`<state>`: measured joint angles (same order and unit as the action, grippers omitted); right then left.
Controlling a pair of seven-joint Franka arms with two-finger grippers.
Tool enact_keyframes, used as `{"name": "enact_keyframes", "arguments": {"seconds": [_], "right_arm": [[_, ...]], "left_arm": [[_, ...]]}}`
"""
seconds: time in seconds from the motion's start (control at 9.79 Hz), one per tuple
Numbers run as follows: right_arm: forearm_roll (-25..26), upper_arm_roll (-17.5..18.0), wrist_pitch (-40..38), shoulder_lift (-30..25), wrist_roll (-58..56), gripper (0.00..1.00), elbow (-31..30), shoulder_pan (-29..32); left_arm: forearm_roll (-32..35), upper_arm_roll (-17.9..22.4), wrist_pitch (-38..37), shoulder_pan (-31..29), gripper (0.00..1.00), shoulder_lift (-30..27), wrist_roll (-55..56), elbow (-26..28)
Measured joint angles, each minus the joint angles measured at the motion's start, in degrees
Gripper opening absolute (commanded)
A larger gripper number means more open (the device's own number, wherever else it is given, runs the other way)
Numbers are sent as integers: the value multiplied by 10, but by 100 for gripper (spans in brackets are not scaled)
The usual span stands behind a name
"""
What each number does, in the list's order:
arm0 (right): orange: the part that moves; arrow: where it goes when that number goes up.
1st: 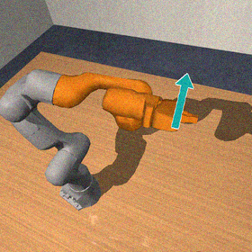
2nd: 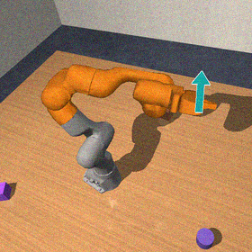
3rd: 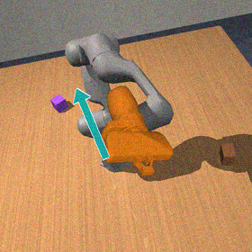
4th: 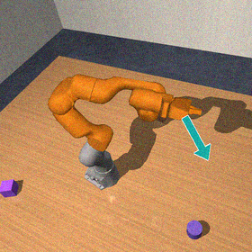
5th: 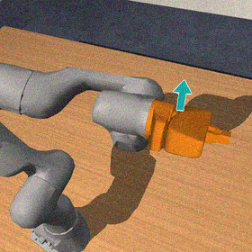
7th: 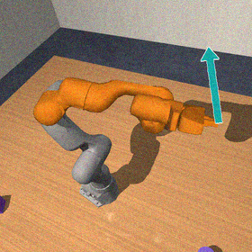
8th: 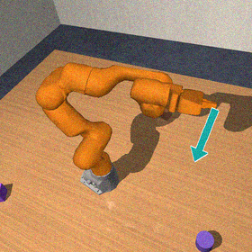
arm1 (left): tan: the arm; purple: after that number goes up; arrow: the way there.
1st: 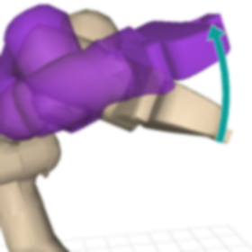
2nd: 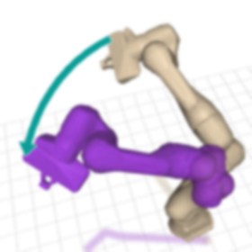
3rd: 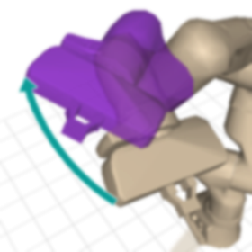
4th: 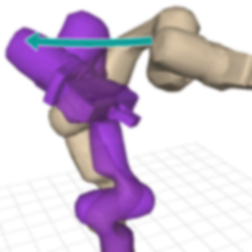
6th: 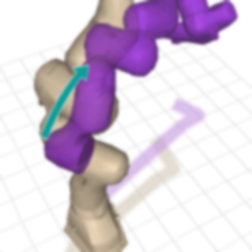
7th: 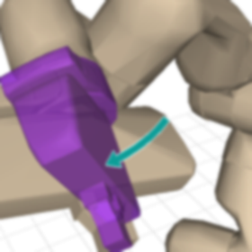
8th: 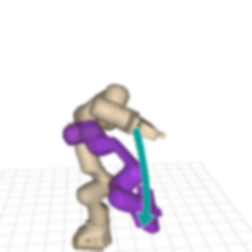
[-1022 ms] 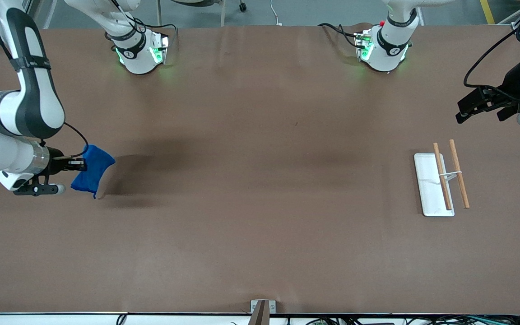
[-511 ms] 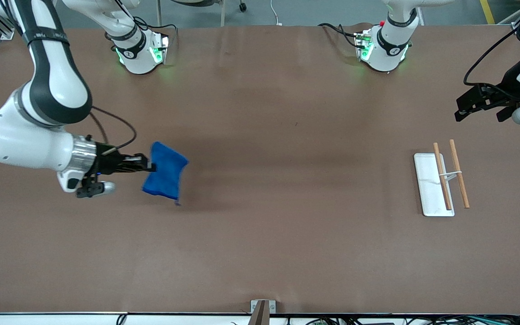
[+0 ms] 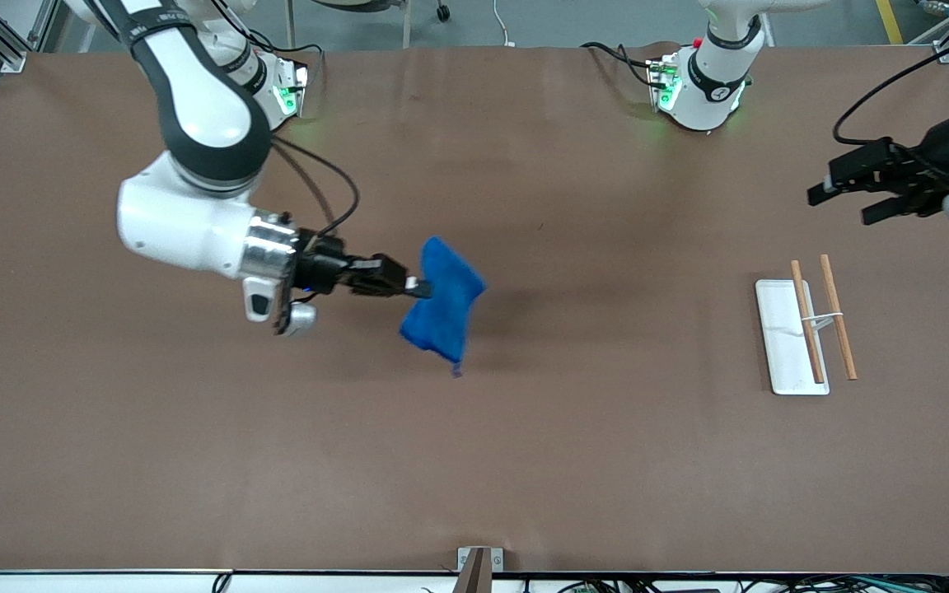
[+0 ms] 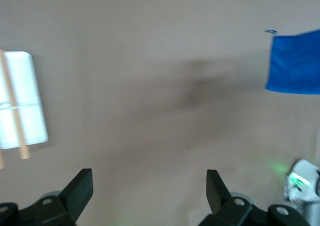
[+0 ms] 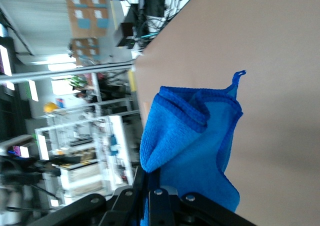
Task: Right arm passes towel to left arm to hang
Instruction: 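Carry the towel toward the middle while the left gripper reaches toward it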
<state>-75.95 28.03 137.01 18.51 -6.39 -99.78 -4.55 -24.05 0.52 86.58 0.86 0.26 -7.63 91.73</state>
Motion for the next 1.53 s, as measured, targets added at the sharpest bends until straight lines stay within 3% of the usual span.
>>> {"name": "enact_keyframes", "arguments": {"seconds": [0.2, 0.41, 0.61, 0.92, 1.23, 1.53], "right_arm": [[-127, 36, 6, 2, 1, 0, 10, 0], [-245, 67, 5, 8, -8, 0, 25, 0], [-325, 95, 5, 15, -34, 0, 35, 0], [-447, 115, 3, 30, -154, 0, 40, -8], [-496, 135, -4, 73, -238, 0, 50, -16], [-498, 136, -5, 77, -246, 0, 57, -16]], "left_arm": [[-44, 4, 0, 20, 100, -1, -25, 33], [-159, 45, -34, 20, 100, 0, -73, 84], [-252, 85, -81, 14, 100, 1, -131, 136], [-386, 94, -104, 13, 100, 28, -155, 191], [-532, 92, -107, 19, 100, 37, -193, 291], [-606, 78, -99, 21, 99, 37, -208, 326]]}}
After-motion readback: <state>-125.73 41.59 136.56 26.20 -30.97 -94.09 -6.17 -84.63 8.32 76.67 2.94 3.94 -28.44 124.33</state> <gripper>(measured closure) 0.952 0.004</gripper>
